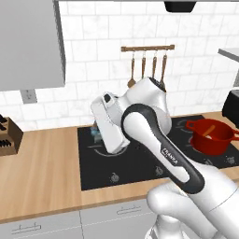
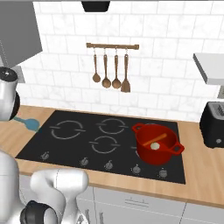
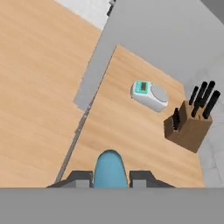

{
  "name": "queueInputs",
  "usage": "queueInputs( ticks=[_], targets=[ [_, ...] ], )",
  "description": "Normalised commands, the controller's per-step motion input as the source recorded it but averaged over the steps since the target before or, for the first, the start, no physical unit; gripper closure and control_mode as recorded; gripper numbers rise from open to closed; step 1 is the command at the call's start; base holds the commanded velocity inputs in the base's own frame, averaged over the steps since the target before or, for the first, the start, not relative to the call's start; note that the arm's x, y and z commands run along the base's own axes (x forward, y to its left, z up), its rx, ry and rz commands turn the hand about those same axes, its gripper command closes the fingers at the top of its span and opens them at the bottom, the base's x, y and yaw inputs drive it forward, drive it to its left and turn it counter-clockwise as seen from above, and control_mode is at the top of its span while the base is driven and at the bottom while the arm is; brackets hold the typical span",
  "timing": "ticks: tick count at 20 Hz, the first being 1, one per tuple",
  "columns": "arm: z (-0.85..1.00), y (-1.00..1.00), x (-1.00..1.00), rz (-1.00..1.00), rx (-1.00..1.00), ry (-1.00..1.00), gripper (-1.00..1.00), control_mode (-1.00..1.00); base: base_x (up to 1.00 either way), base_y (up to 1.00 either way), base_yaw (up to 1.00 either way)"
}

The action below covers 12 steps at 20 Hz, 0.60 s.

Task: Put the carrot and garlic in the pot. Retrieve the spatula and lightly stir the vegetables in the pot.

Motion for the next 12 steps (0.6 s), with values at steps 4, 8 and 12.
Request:
queueInputs(
  ticks=[4,8,12],
  targets=[
    [0.49,-0.57,0.05,-0.62,0.16,0.18,1.0,-1.0,0.0,0.0,0.0],
    [0.49,-0.45,0.05,-0.58,0.2,0.1,1.0,-1.0,0.0,0.0,0.0],
    [0.37,-0.35,-0.01,-0.44,0.11,-0.07,1.0,-1.0,0.0,0.0,0.0]
  ],
)
